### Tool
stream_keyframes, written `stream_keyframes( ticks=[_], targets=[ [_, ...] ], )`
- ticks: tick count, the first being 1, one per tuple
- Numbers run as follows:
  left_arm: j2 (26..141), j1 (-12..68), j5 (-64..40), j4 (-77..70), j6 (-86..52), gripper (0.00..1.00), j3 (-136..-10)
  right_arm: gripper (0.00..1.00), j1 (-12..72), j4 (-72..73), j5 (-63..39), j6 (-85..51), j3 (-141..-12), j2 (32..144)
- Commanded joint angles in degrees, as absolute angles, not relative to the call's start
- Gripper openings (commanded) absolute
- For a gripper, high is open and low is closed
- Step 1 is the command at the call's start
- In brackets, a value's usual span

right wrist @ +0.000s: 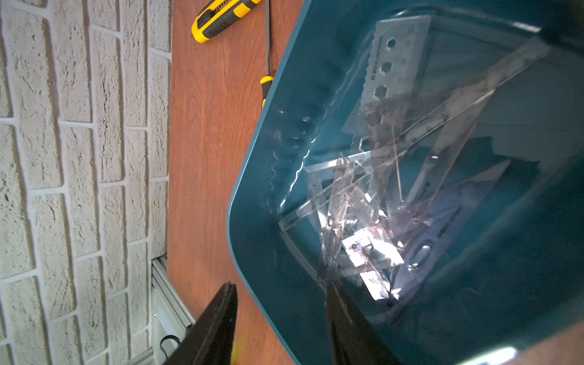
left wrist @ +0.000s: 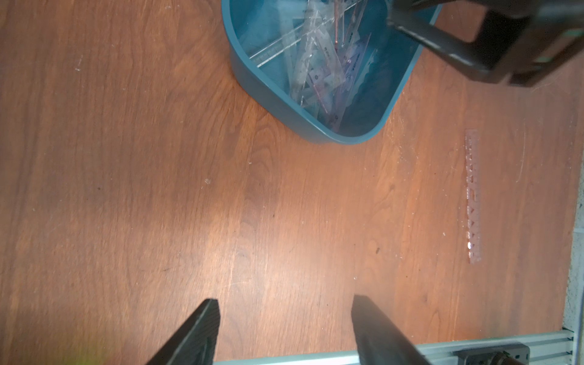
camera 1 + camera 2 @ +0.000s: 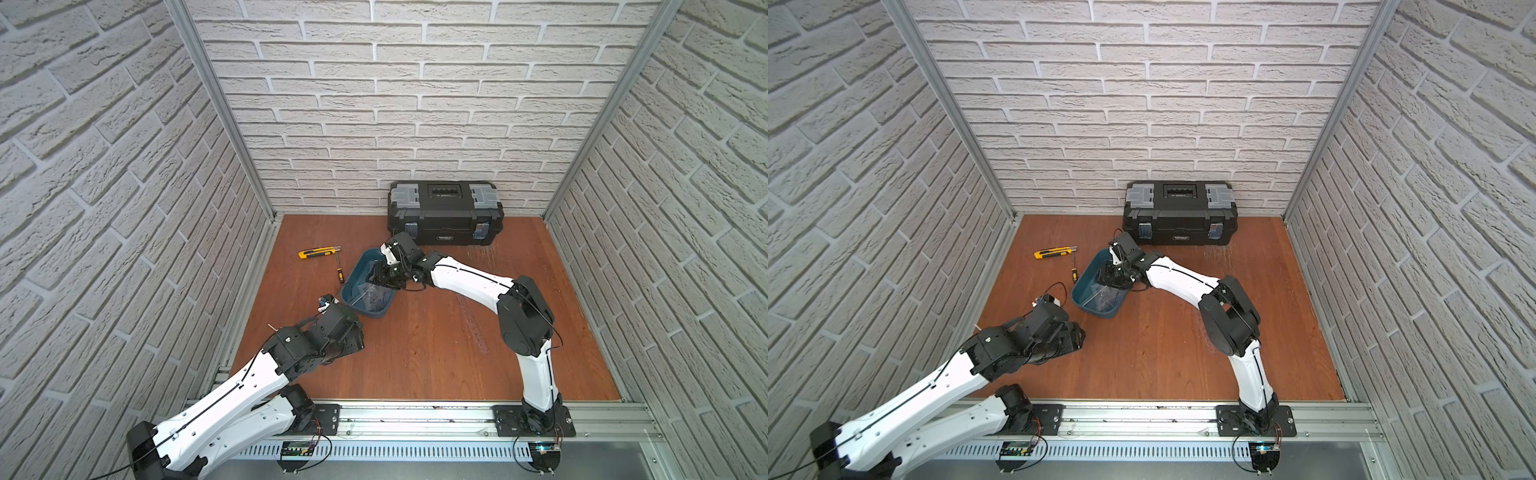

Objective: Put the scattered rulers into the storage box
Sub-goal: Place the ruler in the storage box, then move the ruler to the center of the board.

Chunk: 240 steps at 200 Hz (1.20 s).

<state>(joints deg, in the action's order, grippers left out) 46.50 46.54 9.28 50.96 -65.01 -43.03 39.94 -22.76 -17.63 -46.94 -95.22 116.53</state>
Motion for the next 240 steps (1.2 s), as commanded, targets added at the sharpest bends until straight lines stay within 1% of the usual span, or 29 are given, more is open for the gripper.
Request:
stream_keyframes(
  ticks=[1,30,51,83,114,137,162,240],
  targets=[
    [48.5,46.1,8.4,48.2,-63.3,0.71,-43.2,0.50,39.3,-26.7,-14.3,-39.9,-93.1,105.5],
    [53.3,46.1,8.5,45.5,-61.3,0.71,-45.8,0.50,38.5,-32.5,-8.0,-32.6,-84.7,95.4],
    [57.1,46.1,8.4,41.8,-59.8,0.71,-47.4,0.50,36.9,-36.4,-5.6,-29.7,-77.5,89.5],
    [64.9,46.1,6.6,35.2,-57.4,0.71,-50.8,0.49,34.4,-39.5,-3.5,-28.1,-66.3,80.6],
    [73.4,46.1,3.6,31.7,-54.4,0.70,-55.8,0.49,31.7,-39.5,-2.6,-30.0,-58.0,74.5],
    [77.8,46.1,2.0,29.8,-52.8,0.69,-58.5,0.49,30.0,-38.8,-3.2,-31.4,-54.2,72.5],
    [81.0,46.1,0.7,27.2,-51.9,0.69,-60.0,0.49,29.3,-39.2,-3.3,-31.4,-52.8,72.4],
    [86.5,46.9,-0.4,20.2,-49.9,0.68,-60.6,0.50,27.1,-40.9,-1.5,-31.1,-51.3,72.4]
  ],
)
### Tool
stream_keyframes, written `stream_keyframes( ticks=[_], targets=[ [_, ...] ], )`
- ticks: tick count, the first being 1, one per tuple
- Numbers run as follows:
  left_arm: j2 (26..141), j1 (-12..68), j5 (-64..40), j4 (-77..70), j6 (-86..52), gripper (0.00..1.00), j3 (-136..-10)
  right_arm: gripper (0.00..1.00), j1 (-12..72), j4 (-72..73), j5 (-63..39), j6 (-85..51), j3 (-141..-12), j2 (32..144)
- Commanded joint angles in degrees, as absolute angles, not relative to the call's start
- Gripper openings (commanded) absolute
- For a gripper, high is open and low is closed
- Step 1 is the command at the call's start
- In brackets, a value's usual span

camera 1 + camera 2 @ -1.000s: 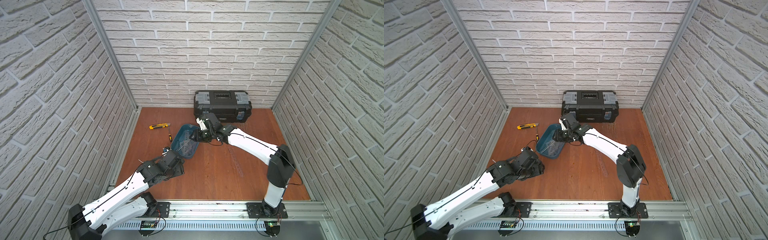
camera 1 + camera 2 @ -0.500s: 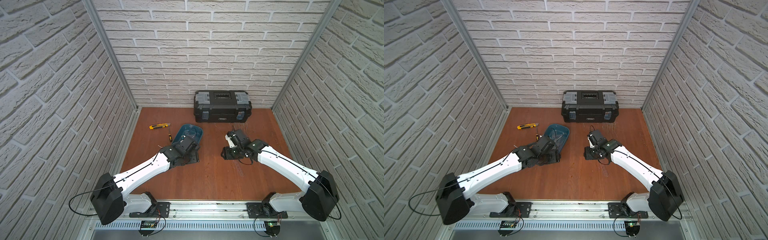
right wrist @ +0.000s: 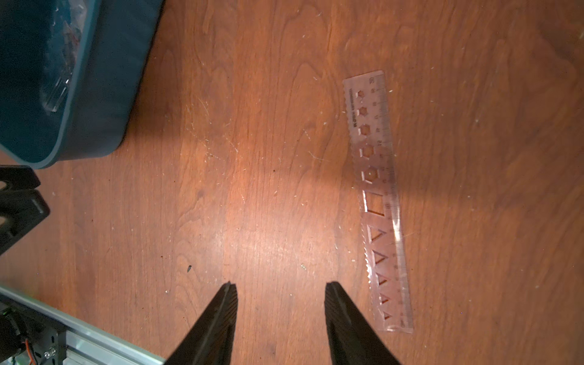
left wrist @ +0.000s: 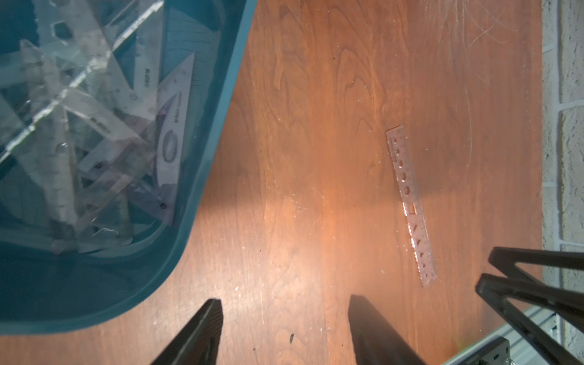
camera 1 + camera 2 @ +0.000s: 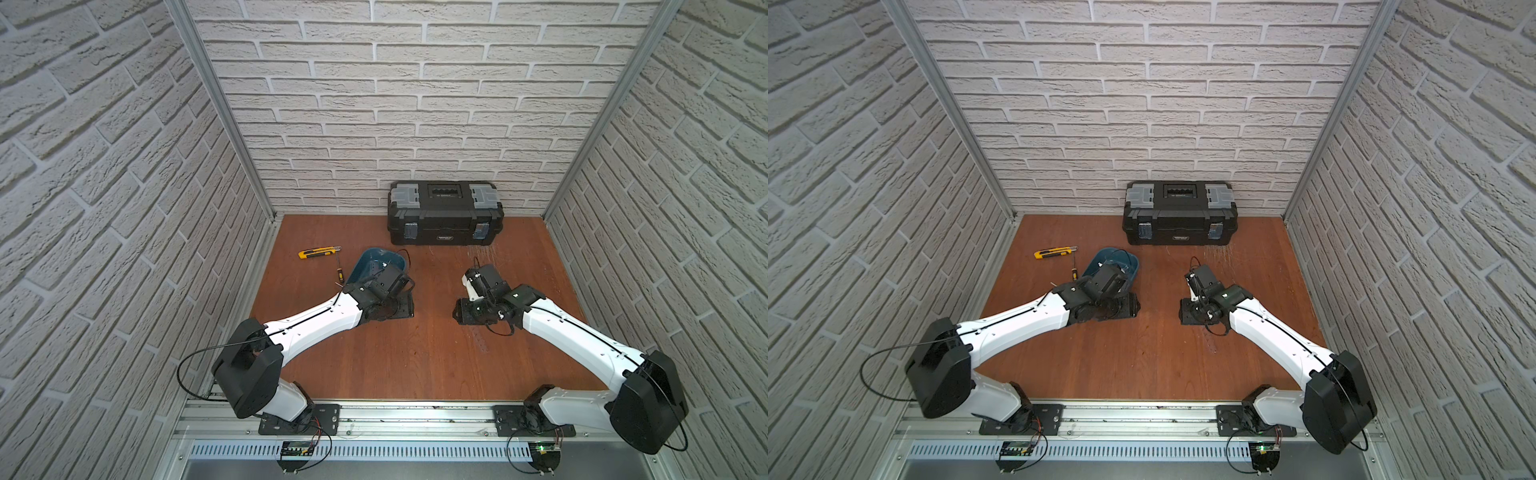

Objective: Put the scattered rulers into the storage box
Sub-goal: Move the ruler to the center of the board.

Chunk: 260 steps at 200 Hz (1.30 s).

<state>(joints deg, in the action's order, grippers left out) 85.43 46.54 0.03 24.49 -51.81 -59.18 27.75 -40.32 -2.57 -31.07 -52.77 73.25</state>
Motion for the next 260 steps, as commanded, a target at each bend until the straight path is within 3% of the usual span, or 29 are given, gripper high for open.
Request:
stream_keyframes(
  ticks=[1,113,260],
  targets=[
    [86.5,47.0,-0.4,20.2,-49.8,0.67,-60.6,0.50,27.1,-40.9,-1.6,-31.2,-51.2,72.4],
    [86.7,48.0,2.8,18.0,-47.1,0.67,-60.7,0.53,26.0,-39.2,3.3,-31.2,-51.3,80.5],
    [88.3,48.0,1.0,16.9,-48.8,0.67,-59.1,0.53,19.7,-32.5,-1.1,-29.2,-51.0,89.3]
  ],
)
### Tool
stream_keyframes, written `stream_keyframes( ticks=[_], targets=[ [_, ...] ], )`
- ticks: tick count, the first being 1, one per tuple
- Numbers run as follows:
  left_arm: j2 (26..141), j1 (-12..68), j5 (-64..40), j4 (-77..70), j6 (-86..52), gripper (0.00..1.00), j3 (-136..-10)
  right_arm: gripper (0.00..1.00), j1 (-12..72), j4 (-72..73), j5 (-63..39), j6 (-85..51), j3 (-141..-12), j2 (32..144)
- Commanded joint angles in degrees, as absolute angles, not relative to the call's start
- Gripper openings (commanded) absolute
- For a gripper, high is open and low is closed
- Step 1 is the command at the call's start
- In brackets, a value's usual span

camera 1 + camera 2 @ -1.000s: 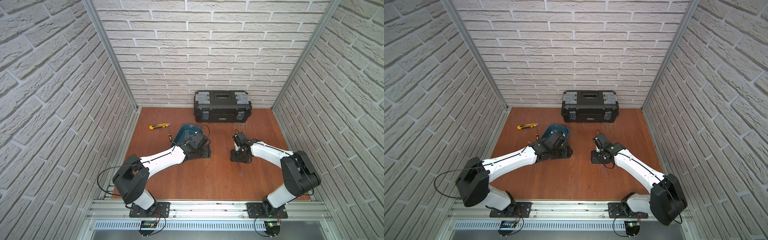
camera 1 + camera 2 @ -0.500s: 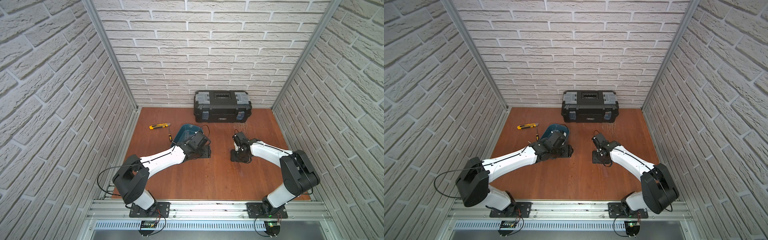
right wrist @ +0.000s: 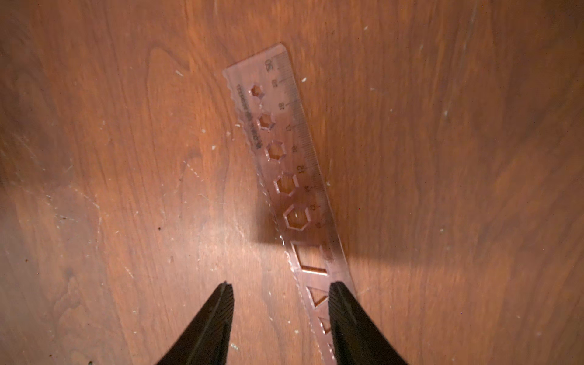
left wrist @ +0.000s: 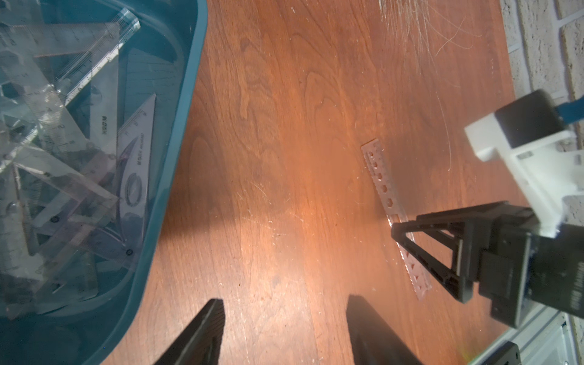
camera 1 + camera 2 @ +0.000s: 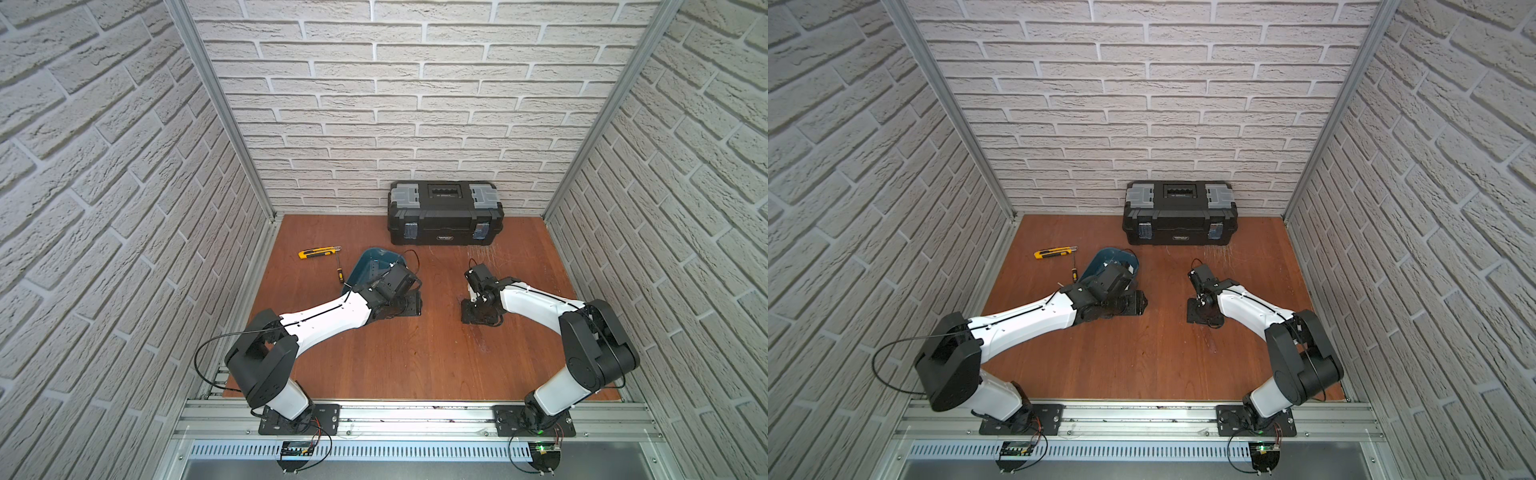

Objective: Put the scattered rulers into the storage box
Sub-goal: Move the ruler to the center of the board.

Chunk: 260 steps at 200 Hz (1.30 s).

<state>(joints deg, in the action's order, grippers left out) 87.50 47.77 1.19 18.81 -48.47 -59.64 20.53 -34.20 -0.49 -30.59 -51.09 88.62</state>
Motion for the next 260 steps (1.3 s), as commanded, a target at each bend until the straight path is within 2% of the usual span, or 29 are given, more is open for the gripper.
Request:
stream_keyframes(
  ticks=[1,153,260],
  targets=[
    [88.3,48.0,0.9,16.9,-48.8,0.67,-59.1,0.53,19.6,-32.4,-1.1,-29.2,-50.9,89.3],
    [89.4,47.6,-0.1,15.8,-48.9,0.66,-59.1,0.53,18.2,-34.5,0.7,-25.6,-52.9,92.9],
    [89.1,47.4,-0.2,15.3,-49.3,0.66,-58.0,0.50,19.5,-32.7,-4.4,-29.4,-49.7,90.0]
  ],
)
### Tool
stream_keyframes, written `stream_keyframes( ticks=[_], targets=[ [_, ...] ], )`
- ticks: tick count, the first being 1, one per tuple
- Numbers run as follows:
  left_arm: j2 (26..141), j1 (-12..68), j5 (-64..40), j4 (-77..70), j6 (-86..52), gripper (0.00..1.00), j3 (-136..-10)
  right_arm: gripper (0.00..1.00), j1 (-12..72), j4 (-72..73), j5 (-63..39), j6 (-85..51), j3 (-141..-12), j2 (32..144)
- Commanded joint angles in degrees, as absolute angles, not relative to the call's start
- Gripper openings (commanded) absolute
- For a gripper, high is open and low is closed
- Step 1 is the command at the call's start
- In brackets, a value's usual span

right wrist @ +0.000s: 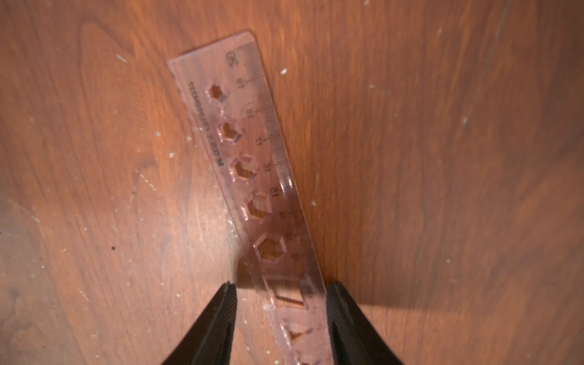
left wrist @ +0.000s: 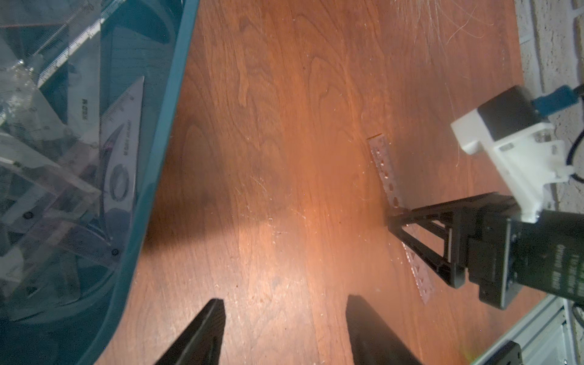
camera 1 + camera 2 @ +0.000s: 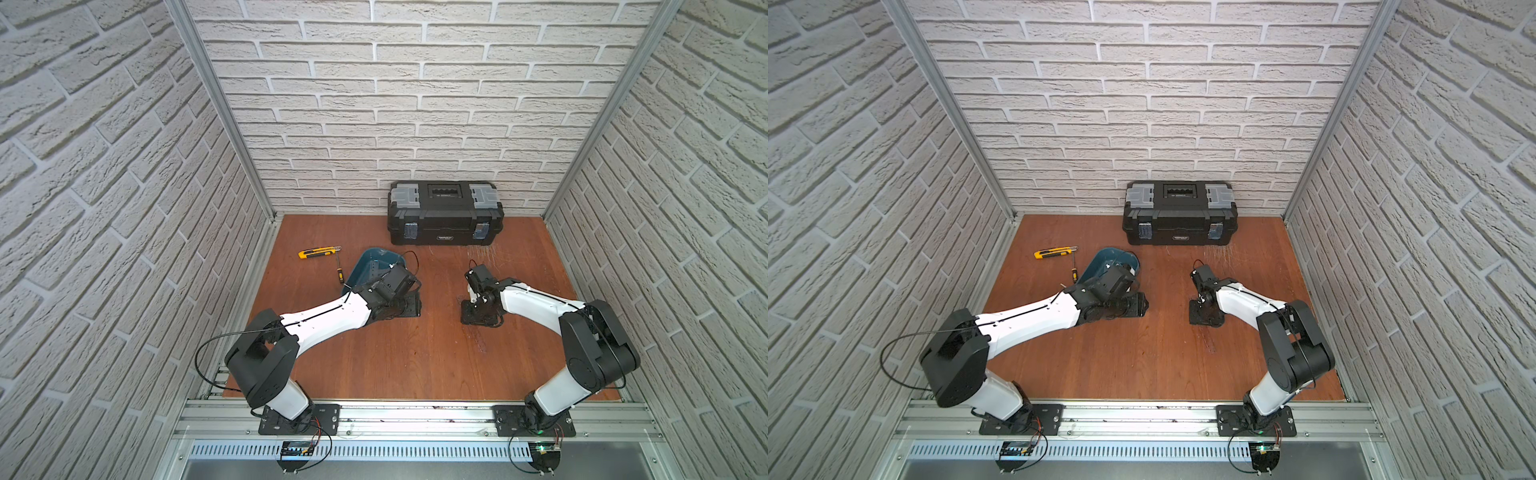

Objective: Put the scattered rulers into the storage box
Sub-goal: Move the ruler to the center of the board, then pick up the ruler from the center of the board.

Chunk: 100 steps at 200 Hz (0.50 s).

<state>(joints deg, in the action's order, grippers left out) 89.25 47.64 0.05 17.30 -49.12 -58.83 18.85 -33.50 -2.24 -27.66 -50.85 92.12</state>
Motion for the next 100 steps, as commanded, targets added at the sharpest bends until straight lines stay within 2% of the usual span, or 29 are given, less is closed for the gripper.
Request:
stream_keyframes(
  ticks=[1,100],
  targets=[
    [89.0,47.4,-0.2,15.3,-49.3,0.66,-58.0,0.50,19.6,-32.8,-4.5,-29.4,-49.6,90.0],
    [87.9,47.4,0.2,15.3,-49.8,0.66,-57.0,0.49,26.3,-34.0,-3.7,-33.3,-51.0,87.3]
  ],
)
